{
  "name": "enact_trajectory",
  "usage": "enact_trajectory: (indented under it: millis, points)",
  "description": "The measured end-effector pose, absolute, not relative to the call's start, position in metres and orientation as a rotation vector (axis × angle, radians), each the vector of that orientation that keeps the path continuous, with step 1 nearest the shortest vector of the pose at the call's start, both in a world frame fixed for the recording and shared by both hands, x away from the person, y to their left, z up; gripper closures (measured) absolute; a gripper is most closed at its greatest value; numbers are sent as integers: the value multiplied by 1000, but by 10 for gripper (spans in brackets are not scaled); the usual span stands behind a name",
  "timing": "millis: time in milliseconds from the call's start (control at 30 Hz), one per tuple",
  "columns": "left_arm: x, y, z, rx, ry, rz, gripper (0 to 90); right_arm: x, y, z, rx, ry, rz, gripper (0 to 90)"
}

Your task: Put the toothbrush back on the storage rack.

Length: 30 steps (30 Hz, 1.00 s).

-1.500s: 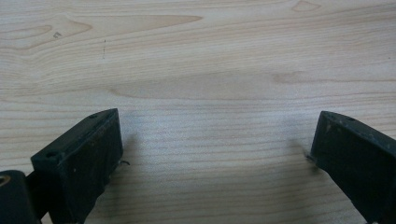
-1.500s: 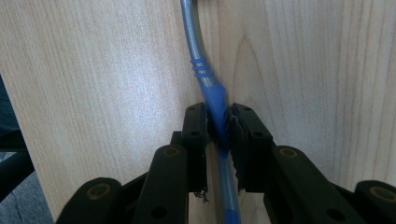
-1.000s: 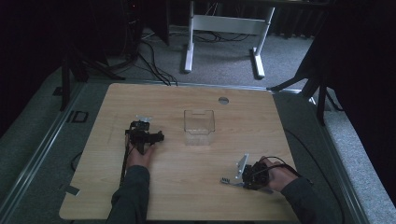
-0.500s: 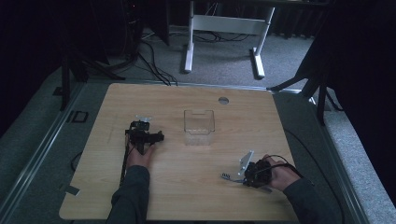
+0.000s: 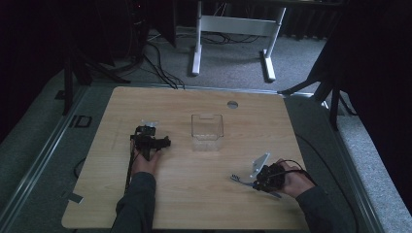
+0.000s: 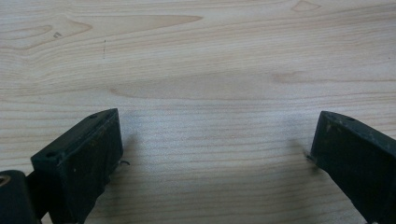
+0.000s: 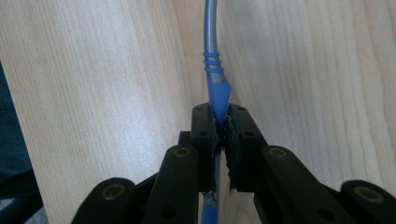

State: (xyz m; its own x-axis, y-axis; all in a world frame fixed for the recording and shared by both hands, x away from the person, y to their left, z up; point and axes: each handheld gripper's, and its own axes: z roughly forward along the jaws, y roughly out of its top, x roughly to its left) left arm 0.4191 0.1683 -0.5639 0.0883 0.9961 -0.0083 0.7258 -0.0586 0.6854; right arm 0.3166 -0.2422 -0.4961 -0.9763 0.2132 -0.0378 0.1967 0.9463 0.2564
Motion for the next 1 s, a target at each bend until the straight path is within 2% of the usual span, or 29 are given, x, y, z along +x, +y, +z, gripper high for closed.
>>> enact_trajectory:
  millis: [1000]
  points:
    - [419, 168, -564, 1841, 1690, 662, 25, 320, -247, -484, 412, 2911, 591, 822]
